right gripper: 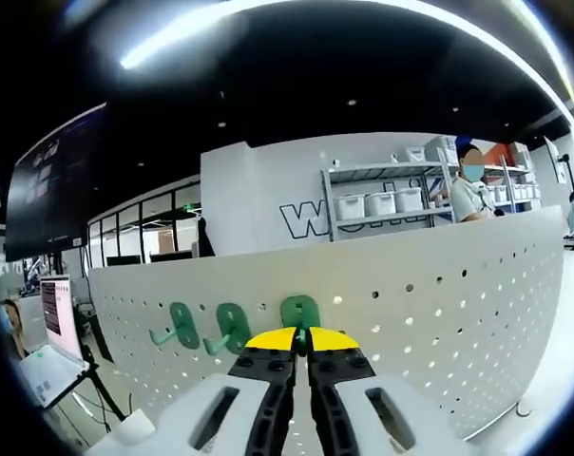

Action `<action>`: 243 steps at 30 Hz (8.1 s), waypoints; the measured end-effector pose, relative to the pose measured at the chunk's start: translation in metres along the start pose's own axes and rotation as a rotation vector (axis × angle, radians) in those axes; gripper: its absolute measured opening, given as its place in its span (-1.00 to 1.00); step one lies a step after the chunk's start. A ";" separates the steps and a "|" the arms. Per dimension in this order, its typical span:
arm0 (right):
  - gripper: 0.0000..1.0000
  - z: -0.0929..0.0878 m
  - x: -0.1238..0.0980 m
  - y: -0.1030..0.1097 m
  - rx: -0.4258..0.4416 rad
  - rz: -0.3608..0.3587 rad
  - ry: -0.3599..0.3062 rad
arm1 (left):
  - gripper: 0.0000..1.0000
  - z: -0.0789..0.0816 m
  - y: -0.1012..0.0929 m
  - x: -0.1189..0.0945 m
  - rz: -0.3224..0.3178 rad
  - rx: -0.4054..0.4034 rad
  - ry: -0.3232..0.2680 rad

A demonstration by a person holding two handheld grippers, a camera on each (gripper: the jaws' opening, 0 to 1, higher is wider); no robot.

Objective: Insert the hook assembly into the mounting plate slot until the hook locks in place.

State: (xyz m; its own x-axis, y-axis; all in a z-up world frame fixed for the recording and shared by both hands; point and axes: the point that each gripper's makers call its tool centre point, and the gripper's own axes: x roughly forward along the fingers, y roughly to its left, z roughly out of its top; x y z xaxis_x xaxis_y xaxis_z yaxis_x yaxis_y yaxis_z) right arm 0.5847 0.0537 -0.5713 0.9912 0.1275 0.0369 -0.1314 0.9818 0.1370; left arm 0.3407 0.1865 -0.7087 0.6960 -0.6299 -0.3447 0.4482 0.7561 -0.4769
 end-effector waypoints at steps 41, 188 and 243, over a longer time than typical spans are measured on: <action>-0.70 -0.003 -0.114 -0.087 -0.088 0.125 0.141 | 0.94 -0.038 -0.027 0.006 -0.019 0.153 0.128; -0.99 -0.219 -0.219 -0.004 0.182 0.586 0.894 | 0.78 -0.068 0.001 0.023 0.046 0.141 0.273; -0.98 -0.157 -0.282 0.060 0.686 0.794 0.893 | -0.90 -0.030 -0.075 0.046 -0.247 0.338 0.143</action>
State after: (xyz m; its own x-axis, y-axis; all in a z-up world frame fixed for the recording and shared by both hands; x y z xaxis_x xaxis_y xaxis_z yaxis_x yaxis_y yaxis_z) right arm 0.3006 0.0988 -0.7285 0.2875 0.9183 -0.2722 -0.3869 0.3714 0.8440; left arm 0.3222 0.0959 -0.7132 0.4705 -0.7994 -0.3736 0.7664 0.5800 -0.2759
